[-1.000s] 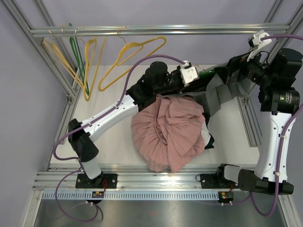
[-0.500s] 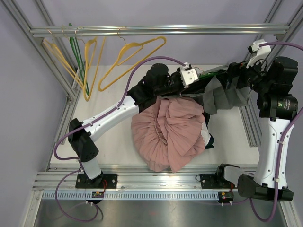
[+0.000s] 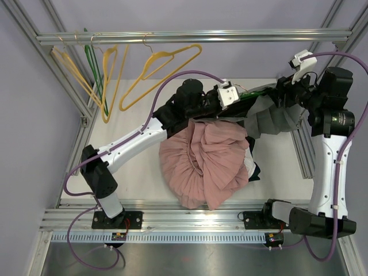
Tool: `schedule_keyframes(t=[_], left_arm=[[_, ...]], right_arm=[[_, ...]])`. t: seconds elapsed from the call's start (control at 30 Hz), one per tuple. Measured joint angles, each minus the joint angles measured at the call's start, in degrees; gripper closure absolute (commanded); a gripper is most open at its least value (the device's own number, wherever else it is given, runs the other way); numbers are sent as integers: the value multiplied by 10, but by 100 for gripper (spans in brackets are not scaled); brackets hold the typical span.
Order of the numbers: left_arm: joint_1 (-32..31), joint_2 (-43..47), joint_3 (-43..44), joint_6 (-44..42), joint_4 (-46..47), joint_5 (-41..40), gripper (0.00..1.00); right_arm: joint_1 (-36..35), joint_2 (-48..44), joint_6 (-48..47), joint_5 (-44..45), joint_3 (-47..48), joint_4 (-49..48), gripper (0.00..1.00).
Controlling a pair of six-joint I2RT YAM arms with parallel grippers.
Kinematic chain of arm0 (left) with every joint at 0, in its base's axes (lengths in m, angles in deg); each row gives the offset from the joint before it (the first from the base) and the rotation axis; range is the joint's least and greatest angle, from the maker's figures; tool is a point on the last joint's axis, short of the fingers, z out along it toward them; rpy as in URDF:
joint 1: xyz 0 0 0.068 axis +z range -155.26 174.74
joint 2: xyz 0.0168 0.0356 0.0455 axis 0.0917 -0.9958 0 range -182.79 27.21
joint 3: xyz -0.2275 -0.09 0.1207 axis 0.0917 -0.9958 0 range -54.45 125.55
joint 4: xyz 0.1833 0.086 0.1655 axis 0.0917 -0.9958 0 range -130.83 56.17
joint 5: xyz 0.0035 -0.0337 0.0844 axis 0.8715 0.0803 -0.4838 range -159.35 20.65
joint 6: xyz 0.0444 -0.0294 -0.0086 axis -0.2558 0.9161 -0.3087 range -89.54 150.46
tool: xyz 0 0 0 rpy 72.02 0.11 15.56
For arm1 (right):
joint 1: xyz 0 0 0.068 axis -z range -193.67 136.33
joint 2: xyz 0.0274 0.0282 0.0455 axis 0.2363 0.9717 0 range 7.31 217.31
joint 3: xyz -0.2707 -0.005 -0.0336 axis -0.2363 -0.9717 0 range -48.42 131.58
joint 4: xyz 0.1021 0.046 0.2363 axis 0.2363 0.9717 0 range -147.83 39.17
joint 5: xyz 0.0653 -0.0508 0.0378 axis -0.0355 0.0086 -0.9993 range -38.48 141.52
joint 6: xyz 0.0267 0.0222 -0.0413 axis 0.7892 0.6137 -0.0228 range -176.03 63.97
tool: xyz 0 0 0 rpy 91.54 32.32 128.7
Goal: Remove the skirt from the hanger
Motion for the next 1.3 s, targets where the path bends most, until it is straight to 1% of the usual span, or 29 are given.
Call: schedule_keyframes(t=[0.03, 0.07, 0.1, 0.13, 0.17, 0.2, 0.27, 0.6, 0.73, 0.83, 0.93, 1.07, 1.13, 1.17, 1.3], left_arm=[[0, 2, -1, -1, -1, 0, 100], [0, 3, -1, -1, -1, 0, 100], [0, 5, -4, -2, 0, 0, 100], [0, 9, -9, -2, 0, 0, 100], [0, 12, -12, -4, -1, 0, 100], [0, 15, -16, -5, 0, 0, 100], [0, 19, -22, -7, 1, 0, 100], [0, 32, -43, -29, 9, 0, 100], [0, 42, -60, -32, 23, 0, 100], [1, 45, -67, -35, 30, 3, 100], [3, 46, -66, -37, 26, 9, 100], [11, 40, -32, -36, -17, 14, 100], [16, 29, 3, -34, -40, 15, 100], [19, 24, 19, -34, -49, 15, 100], [37, 10, 66, -27, -89, 14, 100]], right_arm=[[0, 6, -5, 0, 1, 0, 48], [0, 12, -9, 0, 1, -3, 55], [0, 17, -14, 0, 1, -5, 70], [0, 22, -19, 2, 2, -8, 76], [0, 26, -22, 5, 2, -9, 81], [0, 28, -24, 9, 2, -10, 92], [0, 30, -27, 15, 2, -12, 100], [-3, 31, -15, 89, 2, -34, 100], [18, 33, -6, 79, 2, -36, 100], [43, 39, 4, 31, 10, -26, 100], [69, 40, 6, -44, 12, -20, 100], [79, 40, 38, -153, 29, -24, 100], [63, 40, 63, -186, 44, -39, 100], [48, 40, 72, -188, 51, -48, 100], [-27, 40, 106, -162, 67, -96, 100]])
